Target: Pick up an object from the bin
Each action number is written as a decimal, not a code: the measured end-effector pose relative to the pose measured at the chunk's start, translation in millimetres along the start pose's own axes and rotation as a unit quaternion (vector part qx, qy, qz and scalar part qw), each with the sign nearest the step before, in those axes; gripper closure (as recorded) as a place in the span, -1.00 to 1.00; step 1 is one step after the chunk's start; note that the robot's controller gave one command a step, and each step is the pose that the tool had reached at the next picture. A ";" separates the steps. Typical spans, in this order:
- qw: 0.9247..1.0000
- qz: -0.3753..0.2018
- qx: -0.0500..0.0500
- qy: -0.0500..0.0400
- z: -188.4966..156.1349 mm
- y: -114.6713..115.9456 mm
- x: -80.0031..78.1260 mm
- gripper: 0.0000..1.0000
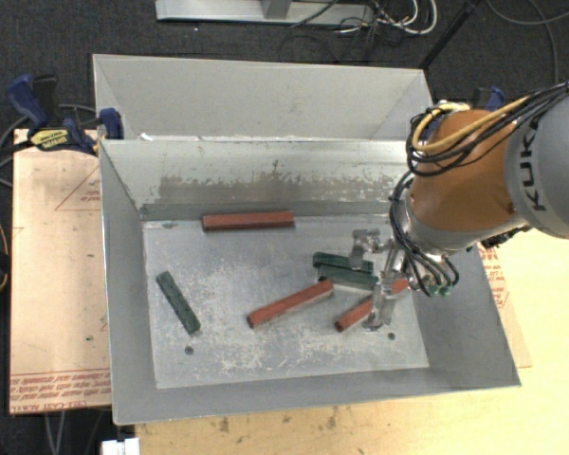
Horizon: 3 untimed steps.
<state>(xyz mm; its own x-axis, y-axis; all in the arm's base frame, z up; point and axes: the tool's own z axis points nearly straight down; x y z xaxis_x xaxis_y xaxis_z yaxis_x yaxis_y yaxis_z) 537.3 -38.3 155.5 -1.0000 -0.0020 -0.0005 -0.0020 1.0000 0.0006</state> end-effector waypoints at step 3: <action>0.995 0.098 -0.001 0.003 88.3 101.4 -15.3 -1.00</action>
Offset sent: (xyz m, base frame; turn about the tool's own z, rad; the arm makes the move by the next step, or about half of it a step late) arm -0.0153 0.0036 -0.0855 0.1547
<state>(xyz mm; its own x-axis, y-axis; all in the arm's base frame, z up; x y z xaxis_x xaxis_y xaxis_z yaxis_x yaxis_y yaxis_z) 552.4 63.2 67.3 -0.9810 0.1938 0.0051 0.1938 0.9810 0.0013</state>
